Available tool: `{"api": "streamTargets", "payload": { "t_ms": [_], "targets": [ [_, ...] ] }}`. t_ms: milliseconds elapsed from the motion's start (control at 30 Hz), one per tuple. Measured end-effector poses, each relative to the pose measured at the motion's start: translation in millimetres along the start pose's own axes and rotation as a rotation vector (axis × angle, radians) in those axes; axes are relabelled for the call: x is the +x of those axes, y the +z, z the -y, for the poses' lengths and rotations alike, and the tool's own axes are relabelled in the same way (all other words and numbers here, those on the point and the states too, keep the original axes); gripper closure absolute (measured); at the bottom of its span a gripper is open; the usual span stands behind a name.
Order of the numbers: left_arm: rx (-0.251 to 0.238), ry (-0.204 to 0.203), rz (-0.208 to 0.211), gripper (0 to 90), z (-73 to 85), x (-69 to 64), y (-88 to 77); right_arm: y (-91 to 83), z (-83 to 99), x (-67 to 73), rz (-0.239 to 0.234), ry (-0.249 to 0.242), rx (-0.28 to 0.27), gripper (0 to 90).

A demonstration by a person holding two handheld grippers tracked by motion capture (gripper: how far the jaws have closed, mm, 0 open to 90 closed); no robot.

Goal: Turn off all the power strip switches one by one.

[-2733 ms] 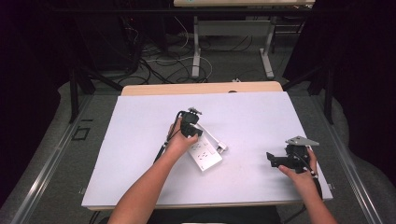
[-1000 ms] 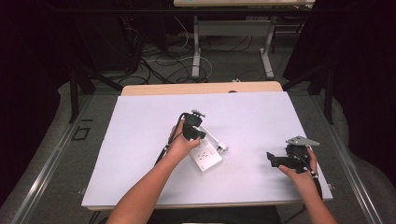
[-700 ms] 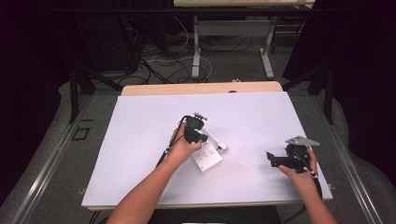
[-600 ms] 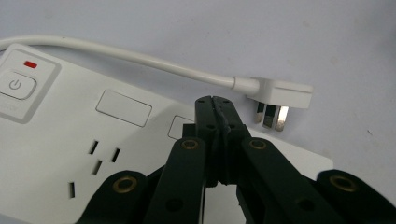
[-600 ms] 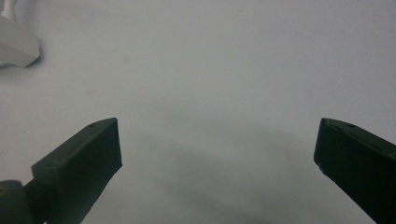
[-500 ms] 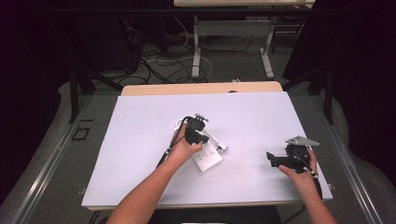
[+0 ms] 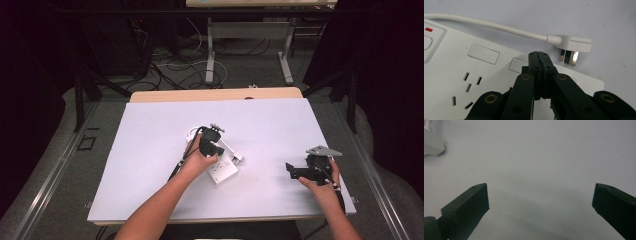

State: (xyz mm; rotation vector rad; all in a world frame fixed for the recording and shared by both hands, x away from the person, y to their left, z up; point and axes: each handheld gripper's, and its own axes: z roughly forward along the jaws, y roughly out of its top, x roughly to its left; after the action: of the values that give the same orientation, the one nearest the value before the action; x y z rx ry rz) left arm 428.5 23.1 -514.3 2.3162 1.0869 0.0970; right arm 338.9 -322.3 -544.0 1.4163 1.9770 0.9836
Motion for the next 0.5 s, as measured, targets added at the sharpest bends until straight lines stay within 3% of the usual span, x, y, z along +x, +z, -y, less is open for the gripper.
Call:
{"api": "streamTargets", "payload": {
  "t_ms": [367,500],
  "targets": [
    [0.015,0.012,-0.013,90.0,0.6,-1.2,1.8,-1.0,-0.2,0.0,0.003,-0.004,0.002,0.1],
    [-0.007,0.019,-0.004,90.0,2.9,-1.0,2.4,-1.0,-0.3,0.0,0.003,-0.005,0.001,0.1]
  ]
}}
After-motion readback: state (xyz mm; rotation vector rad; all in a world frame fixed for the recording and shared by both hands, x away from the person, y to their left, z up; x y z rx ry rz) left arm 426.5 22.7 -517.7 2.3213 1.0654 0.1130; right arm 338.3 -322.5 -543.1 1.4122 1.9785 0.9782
